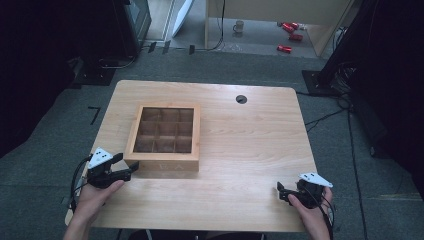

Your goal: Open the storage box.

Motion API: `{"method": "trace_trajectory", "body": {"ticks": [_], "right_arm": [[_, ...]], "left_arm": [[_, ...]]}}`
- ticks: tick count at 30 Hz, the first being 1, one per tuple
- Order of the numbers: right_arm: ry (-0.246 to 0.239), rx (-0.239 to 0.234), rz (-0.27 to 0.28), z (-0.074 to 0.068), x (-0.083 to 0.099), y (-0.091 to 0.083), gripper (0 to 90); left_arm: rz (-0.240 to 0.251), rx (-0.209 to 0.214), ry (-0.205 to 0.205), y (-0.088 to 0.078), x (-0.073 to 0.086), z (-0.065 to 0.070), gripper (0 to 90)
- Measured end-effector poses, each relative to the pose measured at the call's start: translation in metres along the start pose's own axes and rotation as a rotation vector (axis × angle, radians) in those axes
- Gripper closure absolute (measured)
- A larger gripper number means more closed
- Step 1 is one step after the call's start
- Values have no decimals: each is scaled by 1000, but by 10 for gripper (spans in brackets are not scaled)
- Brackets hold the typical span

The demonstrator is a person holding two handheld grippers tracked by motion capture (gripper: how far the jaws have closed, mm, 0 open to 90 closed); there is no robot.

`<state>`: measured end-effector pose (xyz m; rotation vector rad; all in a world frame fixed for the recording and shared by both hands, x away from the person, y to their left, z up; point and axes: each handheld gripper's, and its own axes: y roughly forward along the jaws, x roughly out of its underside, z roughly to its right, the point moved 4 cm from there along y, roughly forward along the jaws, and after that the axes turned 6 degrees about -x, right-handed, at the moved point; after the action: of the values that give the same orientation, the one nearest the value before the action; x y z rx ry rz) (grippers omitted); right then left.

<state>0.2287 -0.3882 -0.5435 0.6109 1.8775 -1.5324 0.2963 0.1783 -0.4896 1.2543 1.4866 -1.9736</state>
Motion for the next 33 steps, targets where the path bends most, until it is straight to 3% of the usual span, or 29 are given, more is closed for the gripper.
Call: {"method": "trace_trajectory", "body": {"ticks": [7,12,21,33], "right_arm": [[24,-27,18,-12,-13,-5,31],[-36,-53,11,-32,-20,-3,33],[-94,-103,16,-69,-36,8,33],[-156,-180,29,-119,-63,27,33]], "left_arm": [[-10,18,27,6,2,3,317],[-12,11,35,9,5,2,320],[-13,1,16,8,6,2,365],[-22,23,-10,7,7,-1,388]]}}
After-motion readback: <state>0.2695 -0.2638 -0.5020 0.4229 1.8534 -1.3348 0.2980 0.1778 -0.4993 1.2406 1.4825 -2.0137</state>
